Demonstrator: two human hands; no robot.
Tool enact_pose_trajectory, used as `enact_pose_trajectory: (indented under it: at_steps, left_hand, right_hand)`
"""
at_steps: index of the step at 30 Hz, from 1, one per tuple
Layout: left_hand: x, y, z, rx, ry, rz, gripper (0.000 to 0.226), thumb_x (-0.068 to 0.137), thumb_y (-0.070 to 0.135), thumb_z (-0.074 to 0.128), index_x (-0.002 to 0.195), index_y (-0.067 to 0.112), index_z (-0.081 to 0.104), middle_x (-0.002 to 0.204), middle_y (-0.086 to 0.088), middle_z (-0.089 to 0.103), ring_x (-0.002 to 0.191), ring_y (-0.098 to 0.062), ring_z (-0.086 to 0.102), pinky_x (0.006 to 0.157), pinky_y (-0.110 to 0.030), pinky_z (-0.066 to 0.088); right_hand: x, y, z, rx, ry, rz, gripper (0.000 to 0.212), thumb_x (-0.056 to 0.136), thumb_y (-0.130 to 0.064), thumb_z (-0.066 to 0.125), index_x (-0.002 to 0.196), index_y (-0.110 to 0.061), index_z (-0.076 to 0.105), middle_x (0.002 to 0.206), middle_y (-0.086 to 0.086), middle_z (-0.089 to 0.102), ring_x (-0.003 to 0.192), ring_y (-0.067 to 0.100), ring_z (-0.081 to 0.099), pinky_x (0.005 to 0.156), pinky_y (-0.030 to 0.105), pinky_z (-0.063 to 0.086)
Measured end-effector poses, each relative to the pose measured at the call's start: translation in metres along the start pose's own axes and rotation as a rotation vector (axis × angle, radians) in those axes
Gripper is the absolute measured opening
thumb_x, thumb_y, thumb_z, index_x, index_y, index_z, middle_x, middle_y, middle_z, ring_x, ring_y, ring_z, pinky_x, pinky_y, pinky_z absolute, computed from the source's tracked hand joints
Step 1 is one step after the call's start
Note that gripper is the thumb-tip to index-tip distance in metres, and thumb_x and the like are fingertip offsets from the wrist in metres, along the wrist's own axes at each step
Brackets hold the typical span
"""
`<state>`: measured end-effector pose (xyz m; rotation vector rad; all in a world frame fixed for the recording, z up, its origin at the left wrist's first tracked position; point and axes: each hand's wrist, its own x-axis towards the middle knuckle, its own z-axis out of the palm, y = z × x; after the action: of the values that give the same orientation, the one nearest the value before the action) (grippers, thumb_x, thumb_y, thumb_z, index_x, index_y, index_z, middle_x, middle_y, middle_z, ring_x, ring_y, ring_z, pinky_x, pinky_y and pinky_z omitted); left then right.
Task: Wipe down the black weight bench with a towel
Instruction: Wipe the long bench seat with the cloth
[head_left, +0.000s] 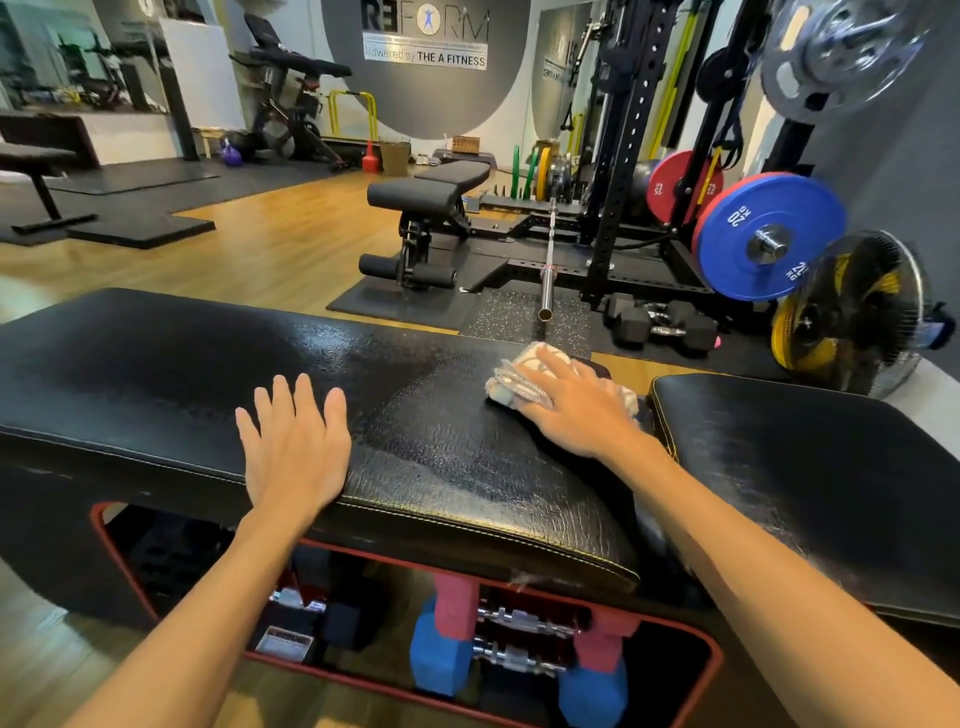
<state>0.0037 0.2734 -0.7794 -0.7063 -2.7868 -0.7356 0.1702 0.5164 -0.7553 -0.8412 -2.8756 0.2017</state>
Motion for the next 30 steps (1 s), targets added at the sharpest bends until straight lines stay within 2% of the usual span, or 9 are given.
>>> enact_pose_trajectory:
  at_steps: [4, 8, 12, 14, 16, 19, 22, 26, 30]
  left_hand:
    - [-0.001, 0.001, 0.0, 0.044, 0.015, 0.011, 0.064, 0.1, 0.045, 0.013, 0.151, 0.008, 0.026, 0.159, -0.014, 0.023, 0.147, -0.032, 0.013, 0.119, -0.052, 0.004]
    - [-0.002, 0.0, 0.0, 0.041, 0.001, 0.014, 0.066, 0.1, 0.047, 0.012, 0.152, 0.008, 0.024, 0.16, -0.014, 0.02, 0.148, -0.032, 0.011, 0.119, -0.052, 0.001]
    - [-0.002, 0.002, 0.001, 0.069, 0.014, 0.034, 0.069, 0.099, 0.049, 0.009, 0.152, 0.007, 0.024, 0.159, -0.016, 0.02, 0.148, -0.033, 0.011, 0.119, -0.052, 0.001]
    - [0.0, -0.001, 0.004, 0.129, 0.023, 0.06, 0.081, 0.093, 0.052, -0.008, 0.15, 0.006, 0.028, 0.158, -0.017, 0.023, 0.147, -0.035, 0.012, 0.118, -0.054, 0.004]
    - [0.004, -0.008, 0.009, 0.226, 0.022, 0.109, 0.104, 0.079, 0.052, -0.032, 0.145, 0.007, 0.034, 0.154, -0.019, 0.028, 0.143, -0.039, 0.015, 0.116, -0.058, 0.008]
    - [0.01, -0.015, 0.016, 0.309, 0.005, 0.116, 0.118, 0.07, 0.05, -0.045, 0.141, 0.007, 0.039, 0.152, -0.02, 0.03, 0.141, -0.041, 0.015, 0.114, -0.06, 0.009]
    - [0.013, -0.016, 0.018, 0.301, 0.011, 0.102, 0.107, 0.078, 0.049, -0.036, 0.142, 0.009, 0.039, 0.155, -0.017, 0.028, 0.144, -0.039, 0.014, 0.114, -0.058, 0.008]
    - [0.014, -0.017, 0.022, 0.291, 0.046, 0.112, 0.094, 0.081, 0.046, -0.023, 0.142, 0.01, 0.038, 0.156, -0.014, 0.027, 0.145, -0.036, 0.014, 0.115, -0.058, 0.011]
    - [0.011, -0.012, 0.017, 0.108, 0.055, 0.054, 0.087, 0.085, 0.057, -0.009, 0.147, 0.011, 0.033, 0.157, -0.01, 0.027, 0.146, -0.031, 0.016, 0.117, -0.054, 0.01]
  right_hand:
    - [-0.048, -0.005, 0.001, 0.03, 0.004, -0.035, 0.058, 0.095, -0.067, 0.03, 0.15, -0.05, 0.026, 0.166, -0.015, 0.005, 0.151, 0.028, 0.009, 0.117, 0.055, 0.013]
    - [-0.097, -0.015, 0.002, 0.037, 0.033, -0.084, 0.076, 0.079, -0.077, 0.01, 0.149, -0.053, 0.025, 0.165, -0.02, 0.004, 0.151, 0.024, 0.009, 0.114, 0.052, 0.015]
    - [-0.129, -0.019, 0.004, 0.071, 0.059, -0.128, 0.073, 0.08, -0.076, 0.011, 0.148, -0.055, 0.025, 0.164, -0.023, 0.002, 0.152, 0.023, 0.005, 0.115, 0.051, 0.014]
    - [-0.132, -0.02, 0.005, 0.067, 0.058, -0.135, 0.071, 0.081, -0.075, 0.012, 0.148, -0.056, 0.024, 0.163, -0.024, 0.001, 0.152, 0.023, 0.004, 0.115, 0.051, 0.013]
    - [-0.122, -0.018, 0.004, 0.057, 0.035, -0.119, 0.073, 0.08, -0.077, 0.01, 0.149, -0.056, 0.022, 0.164, -0.023, 0.002, 0.152, 0.023, 0.005, 0.116, 0.052, 0.013]
    - [-0.081, -0.011, 0.0, 0.029, 0.02, -0.089, 0.079, 0.077, -0.08, 0.008, 0.15, -0.053, 0.024, 0.164, -0.017, 0.009, 0.149, 0.026, 0.012, 0.115, 0.054, 0.018]
    - [-0.019, 0.002, -0.003, -0.006, 0.006, -0.038, 0.084, 0.078, -0.082, 0.009, 0.151, -0.045, 0.029, 0.164, -0.011, 0.014, 0.146, 0.031, 0.018, 0.113, 0.058, 0.023]
    - [0.052, 0.01, -0.002, -0.059, 0.012, 0.009, 0.067, 0.092, -0.074, 0.024, 0.149, -0.039, 0.035, 0.16, -0.008, 0.022, 0.139, 0.038, 0.03, 0.107, 0.06, 0.026]
    - [0.085, 0.004, -0.003, -0.066, 0.005, 0.029, 0.066, 0.093, -0.071, 0.026, 0.148, -0.036, 0.038, 0.158, -0.004, 0.028, 0.136, 0.041, 0.033, 0.106, 0.059, 0.026]
